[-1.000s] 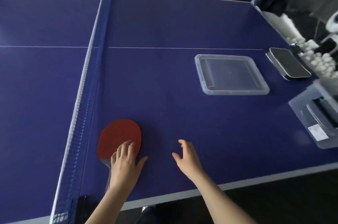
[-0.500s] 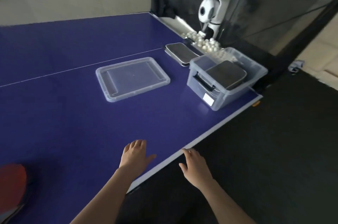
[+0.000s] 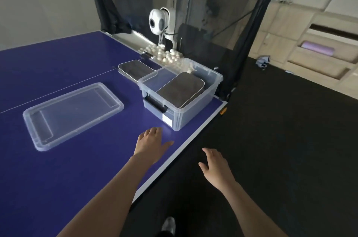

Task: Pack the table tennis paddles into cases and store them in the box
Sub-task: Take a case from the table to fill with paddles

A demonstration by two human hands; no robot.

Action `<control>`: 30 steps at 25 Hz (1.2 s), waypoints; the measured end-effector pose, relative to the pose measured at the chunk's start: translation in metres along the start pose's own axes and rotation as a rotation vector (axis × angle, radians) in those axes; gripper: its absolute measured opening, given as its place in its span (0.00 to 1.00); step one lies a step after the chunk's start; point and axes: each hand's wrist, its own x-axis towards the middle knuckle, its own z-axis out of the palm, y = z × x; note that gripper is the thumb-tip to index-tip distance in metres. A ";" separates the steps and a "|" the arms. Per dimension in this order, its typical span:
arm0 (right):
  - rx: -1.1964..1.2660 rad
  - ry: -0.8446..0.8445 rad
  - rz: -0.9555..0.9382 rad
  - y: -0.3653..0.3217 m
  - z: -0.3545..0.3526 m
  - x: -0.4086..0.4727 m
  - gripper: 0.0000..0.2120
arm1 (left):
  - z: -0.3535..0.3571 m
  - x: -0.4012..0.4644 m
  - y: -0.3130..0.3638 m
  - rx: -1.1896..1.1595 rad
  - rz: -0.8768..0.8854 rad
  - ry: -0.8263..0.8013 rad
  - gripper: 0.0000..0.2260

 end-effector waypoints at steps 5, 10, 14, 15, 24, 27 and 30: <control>-0.013 0.044 -0.023 0.023 -0.037 0.106 0.26 | -0.010 0.096 0.018 0.004 0.017 0.092 0.29; 0.030 0.068 -0.119 0.025 -0.081 0.230 0.25 | -0.038 0.198 0.020 -0.079 -0.086 0.146 0.28; 0.008 0.083 -0.208 0.019 -0.098 0.302 0.24 | -0.051 0.245 0.005 -0.058 -0.157 0.158 0.29; -0.005 0.078 -0.238 0.016 -0.099 0.321 0.25 | -0.052 0.256 -0.001 -0.051 -0.182 0.160 0.29; -0.001 0.005 -0.522 -0.006 -0.105 0.492 0.24 | -0.050 0.347 -0.047 -0.126 -0.564 0.299 0.29; 0.012 -0.065 -0.602 -0.015 -0.105 0.545 0.24 | -0.054 0.371 -0.050 -0.190 -0.721 0.333 0.30; 0.038 -0.123 -0.636 -0.030 -0.101 0.586 0.24 | -0.057 0.386 -0.063 -0.262 -0.833 0.334 0.30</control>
